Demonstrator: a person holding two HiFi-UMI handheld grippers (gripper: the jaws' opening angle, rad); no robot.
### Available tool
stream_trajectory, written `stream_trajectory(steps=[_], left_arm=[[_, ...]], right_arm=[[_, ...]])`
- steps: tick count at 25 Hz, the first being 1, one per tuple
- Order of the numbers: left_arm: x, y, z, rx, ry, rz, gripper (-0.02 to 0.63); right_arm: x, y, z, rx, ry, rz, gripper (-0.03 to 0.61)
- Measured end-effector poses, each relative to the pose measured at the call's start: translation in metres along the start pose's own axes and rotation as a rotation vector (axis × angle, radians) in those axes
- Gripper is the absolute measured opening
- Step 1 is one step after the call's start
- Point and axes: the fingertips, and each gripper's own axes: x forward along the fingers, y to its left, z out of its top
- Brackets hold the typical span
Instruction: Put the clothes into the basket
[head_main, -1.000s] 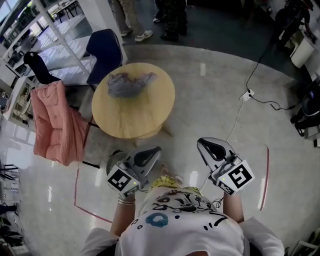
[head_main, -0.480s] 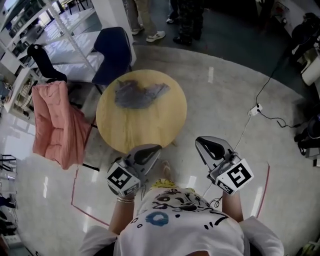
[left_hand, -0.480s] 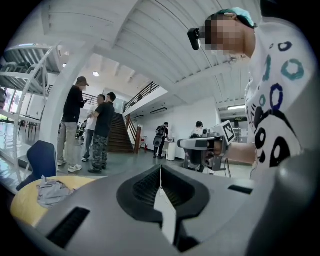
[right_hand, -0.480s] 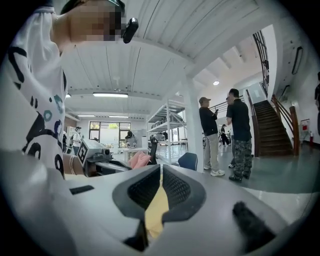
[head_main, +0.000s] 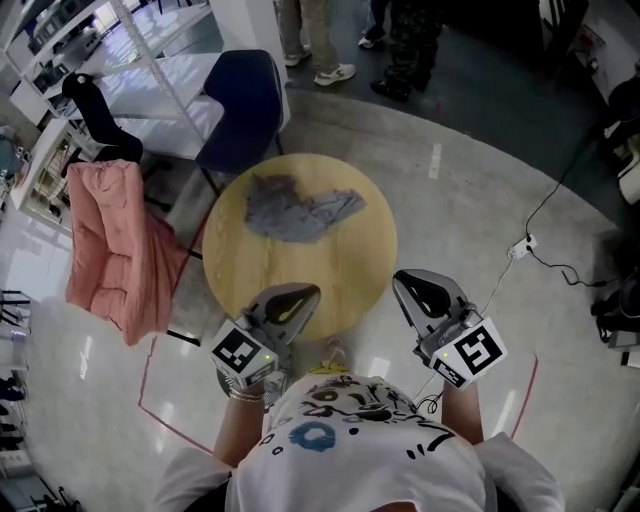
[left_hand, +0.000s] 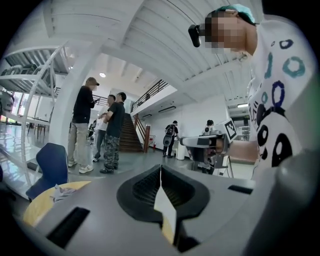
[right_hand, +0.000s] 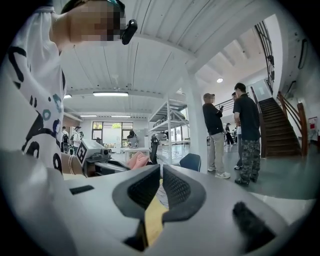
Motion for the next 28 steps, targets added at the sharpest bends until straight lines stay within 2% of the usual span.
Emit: stream_trajectory(steps=[9,13,17,18,19,22,28], left_arm=[[-0.006,0.064,-0.011,-0.023,0.031,0.082,0.017],[-0.012,0.083,-0.015,-0.051,0.033,0.147,0.016],[-0.013,0.097,-0.027,-0.088,0.040,0.209,0.015],[-0.014,0.101,-0.032,-0.097,0.043,0.224,0.017],[-0.014,0.106,-0.037,-0.107,0.049,0.241,0.017],[-0.015,0.123,-0.050,-0.137,0.066,0.307,0.016],[-0.020,0.155,-0.052,-0.191,0.037,0.499,0.016]], right_arm=[[0.064,-0.010,-0.007,0.031,0.034,0.068,0.031],[0.082,-0.005,-0.008,0.037,0.041,0.141,0.031],[0.103,-0.013,-0.015,0.025,0.066,0.168,0.036],[0.109,-0.016,-0.019,0.026,0.075,0.174,0.078],[0.117,-0.019,-0.023,0.028,0.085,0.182,0.149],[0.141,-0.028,-0.037,0.027,0.126,0.216,0.172],[0.188,-0.047,-0.047,0.010,0.179,0.360,0.184]])
